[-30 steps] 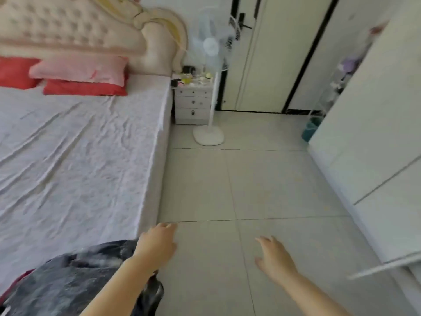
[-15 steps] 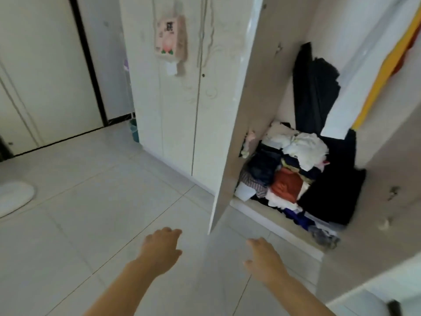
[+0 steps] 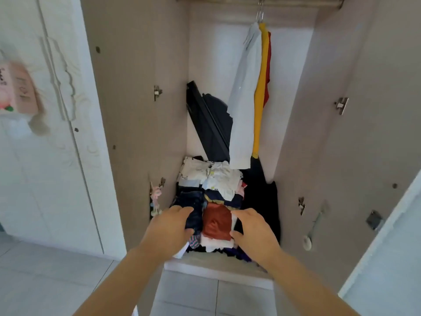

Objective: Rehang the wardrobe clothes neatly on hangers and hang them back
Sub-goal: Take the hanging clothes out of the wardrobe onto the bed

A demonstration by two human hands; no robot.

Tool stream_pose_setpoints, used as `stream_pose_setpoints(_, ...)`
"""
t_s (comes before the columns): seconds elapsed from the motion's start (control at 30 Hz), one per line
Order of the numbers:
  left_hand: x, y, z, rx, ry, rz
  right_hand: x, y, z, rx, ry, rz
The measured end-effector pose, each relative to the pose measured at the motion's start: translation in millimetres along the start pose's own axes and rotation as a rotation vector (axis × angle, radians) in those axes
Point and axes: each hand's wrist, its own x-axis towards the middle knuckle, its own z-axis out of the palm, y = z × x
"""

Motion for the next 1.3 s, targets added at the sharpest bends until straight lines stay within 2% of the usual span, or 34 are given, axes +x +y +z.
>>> stream_pose_setpoints(0.27,177.7,-13.1,-65.8,-0.106,0.230,0.139,163.3,-10.2,-68.1,0.026,0.215,-0.044)
stream_pose_setpoints(0.57,341.2,-8.8,-127.2,-0.220,0.476,0.187,329.5,-3.4,-151.3,0.025,0.444,-0.183)
stream_pose_setpoints(0.77,445.9,0.9,-159.7,-0.226,0.566,0.175,432.0,16.5,-203.4,-0.015,0.518,-0.227)
stream_pose_setpoints(1.03,566.4,1.9,-184.8,-0.227,0.704,0.190,561.3,16.0,-259.5,-0.156,0.668,-0.375)
stream_pose_setpoints(1.3,686.6,-6.2,-224.7,-0.267,0.776,0.311,676.4,24.8,-315.2,-0.319,0.818,-0.281)
